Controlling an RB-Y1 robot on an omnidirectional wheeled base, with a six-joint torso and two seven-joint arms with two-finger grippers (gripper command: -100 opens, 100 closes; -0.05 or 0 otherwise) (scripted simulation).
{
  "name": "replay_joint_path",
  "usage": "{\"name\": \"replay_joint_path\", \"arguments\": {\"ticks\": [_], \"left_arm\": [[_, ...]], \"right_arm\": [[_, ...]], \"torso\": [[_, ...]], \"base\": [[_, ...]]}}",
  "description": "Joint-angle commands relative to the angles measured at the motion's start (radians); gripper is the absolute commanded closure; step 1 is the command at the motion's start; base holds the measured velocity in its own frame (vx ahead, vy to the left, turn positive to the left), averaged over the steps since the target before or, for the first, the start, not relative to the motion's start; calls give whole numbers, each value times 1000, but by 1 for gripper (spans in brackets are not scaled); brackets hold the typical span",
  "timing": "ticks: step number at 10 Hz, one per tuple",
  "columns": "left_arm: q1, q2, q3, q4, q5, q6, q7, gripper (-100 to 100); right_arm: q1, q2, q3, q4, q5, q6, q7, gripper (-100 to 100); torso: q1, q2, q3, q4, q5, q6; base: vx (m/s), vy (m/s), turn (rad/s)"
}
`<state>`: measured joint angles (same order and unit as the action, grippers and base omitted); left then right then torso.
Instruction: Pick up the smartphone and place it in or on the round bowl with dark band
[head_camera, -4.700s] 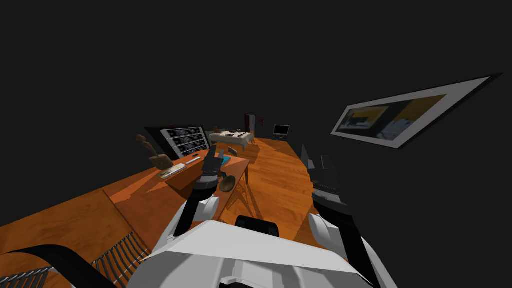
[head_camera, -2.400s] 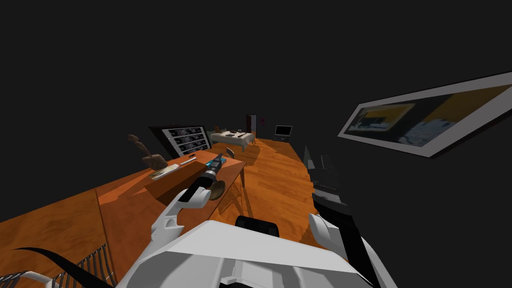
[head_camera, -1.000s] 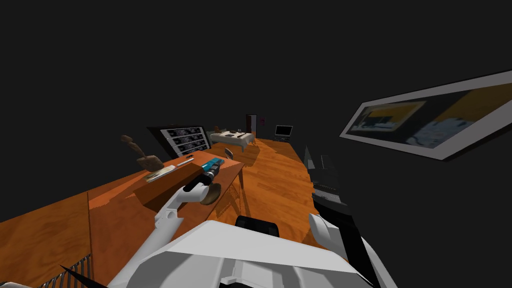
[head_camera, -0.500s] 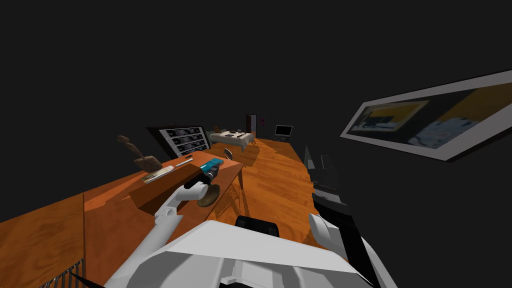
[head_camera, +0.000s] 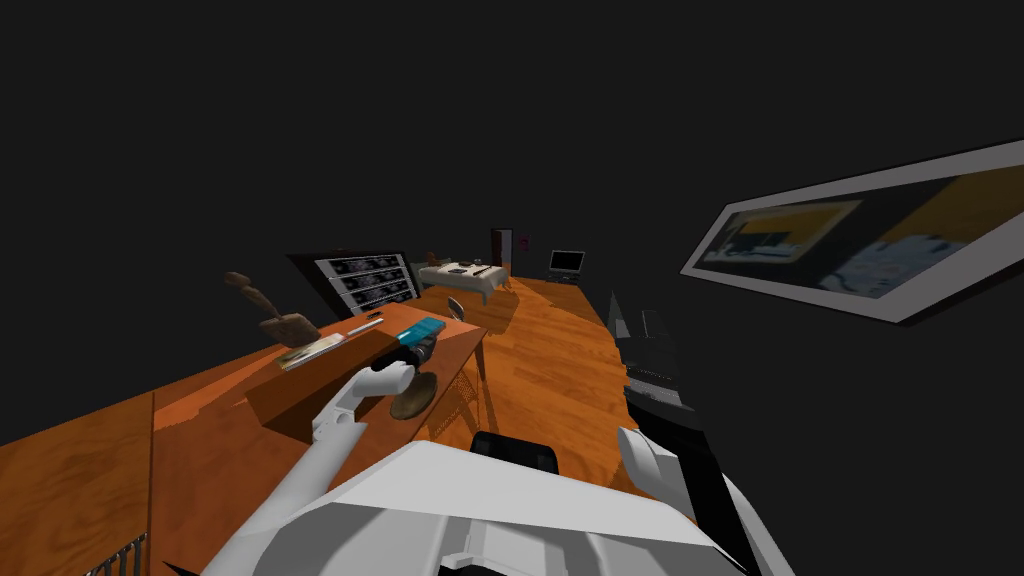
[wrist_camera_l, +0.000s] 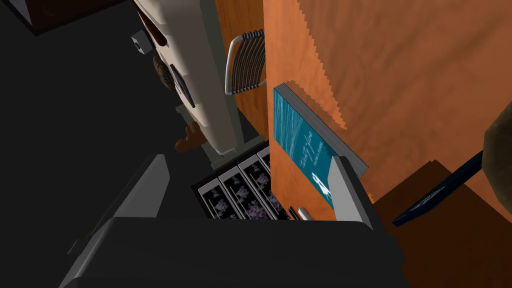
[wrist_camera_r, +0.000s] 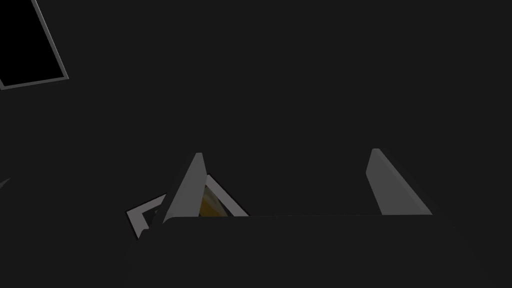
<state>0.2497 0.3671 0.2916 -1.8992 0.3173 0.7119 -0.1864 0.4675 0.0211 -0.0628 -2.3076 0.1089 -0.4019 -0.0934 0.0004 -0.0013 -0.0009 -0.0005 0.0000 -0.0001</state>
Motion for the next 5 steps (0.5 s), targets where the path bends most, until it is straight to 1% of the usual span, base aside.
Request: {"name": "replay_joint_path", "arguments": {"ticks": [1,2,3,4,5], "left_arm": [[-24,20,12,42,27,50,-18,-100],[-24,20,12,42,27,74,-18,-100],[-24,20,12,42,27,87,-18,-100],[-42,36,22,78,50,118,-35,-100],[-42,36,22,78,50,141,-35,-100]], "right_arm": [[0,0,0,0,0,0,0,0],[0,0,0,0,0,0,0,0],[0,0,0,0,0,0,0,0],[0,0,0,0,0,0,0,0],[0,0,0,0,0,0,0,0]], "torso": [[0,0,0,0,0,0],[0,0,0,0,0,0],[0,0,0,0,0,0],[0,0,0,0,0,0],[1,0,0,0,0,0]], "base": [[21,1,-17],[23,6,-12],[10,6,-1],[20,17,-24],[21,15,-15]]}}
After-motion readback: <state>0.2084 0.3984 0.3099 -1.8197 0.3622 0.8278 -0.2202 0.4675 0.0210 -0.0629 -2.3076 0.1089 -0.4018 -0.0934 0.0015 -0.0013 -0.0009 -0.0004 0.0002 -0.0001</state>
